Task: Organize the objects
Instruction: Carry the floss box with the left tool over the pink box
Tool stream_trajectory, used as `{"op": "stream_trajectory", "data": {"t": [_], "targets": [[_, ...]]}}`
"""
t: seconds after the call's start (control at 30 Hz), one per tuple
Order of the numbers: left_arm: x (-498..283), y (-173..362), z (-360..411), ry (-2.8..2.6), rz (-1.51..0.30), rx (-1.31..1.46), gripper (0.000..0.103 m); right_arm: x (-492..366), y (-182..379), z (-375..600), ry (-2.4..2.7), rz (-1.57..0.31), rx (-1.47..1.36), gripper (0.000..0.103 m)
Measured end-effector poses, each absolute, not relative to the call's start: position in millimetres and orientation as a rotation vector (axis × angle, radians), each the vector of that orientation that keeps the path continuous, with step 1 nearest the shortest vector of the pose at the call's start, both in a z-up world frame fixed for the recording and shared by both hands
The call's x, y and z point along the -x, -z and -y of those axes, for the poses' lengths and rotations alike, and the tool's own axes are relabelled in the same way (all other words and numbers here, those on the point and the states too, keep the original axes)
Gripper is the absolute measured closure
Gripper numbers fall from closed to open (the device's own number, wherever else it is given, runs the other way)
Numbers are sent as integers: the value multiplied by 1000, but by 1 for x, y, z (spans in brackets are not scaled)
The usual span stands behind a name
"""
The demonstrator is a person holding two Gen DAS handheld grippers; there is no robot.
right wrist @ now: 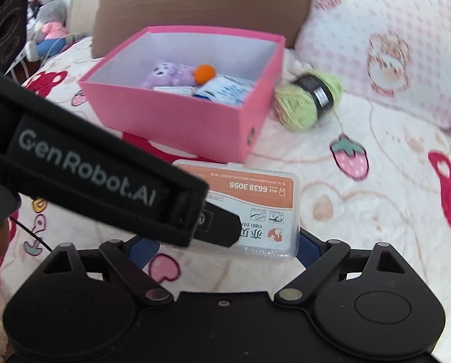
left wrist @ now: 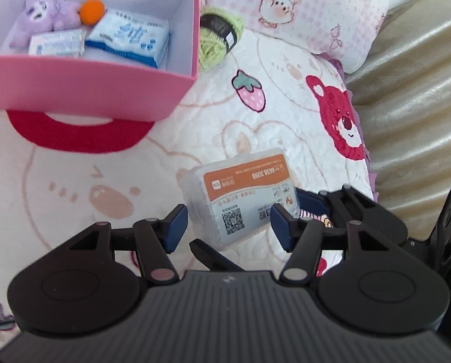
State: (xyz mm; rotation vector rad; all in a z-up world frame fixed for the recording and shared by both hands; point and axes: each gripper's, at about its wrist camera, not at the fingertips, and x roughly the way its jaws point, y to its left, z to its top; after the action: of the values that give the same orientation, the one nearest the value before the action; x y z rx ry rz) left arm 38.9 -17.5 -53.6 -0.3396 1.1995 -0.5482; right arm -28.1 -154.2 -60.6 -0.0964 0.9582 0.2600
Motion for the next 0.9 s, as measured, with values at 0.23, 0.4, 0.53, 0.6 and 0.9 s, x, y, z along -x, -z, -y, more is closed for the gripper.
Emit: {"op": "stream_trajectory", "data": {"t": [0.23,0.4,0.53,0.6,0.9], "targets": [[-35,24,-11,565,-1135,362,44,26,28,130,-282,-916,164,9],[-31,12,-26,559,-1104,372,44,21,13,115,-297,-908,190,9],[-29,4,-37,555,-1089,381,44,20,6,103,-303,-896,206,9],[-28,0,-43,556,-1080,382,44,20,1,97,-305,-888,215,9],[-34,-19,-65,557,-1034,371,44,7,-17,76,-322,-871,216,9]]}}
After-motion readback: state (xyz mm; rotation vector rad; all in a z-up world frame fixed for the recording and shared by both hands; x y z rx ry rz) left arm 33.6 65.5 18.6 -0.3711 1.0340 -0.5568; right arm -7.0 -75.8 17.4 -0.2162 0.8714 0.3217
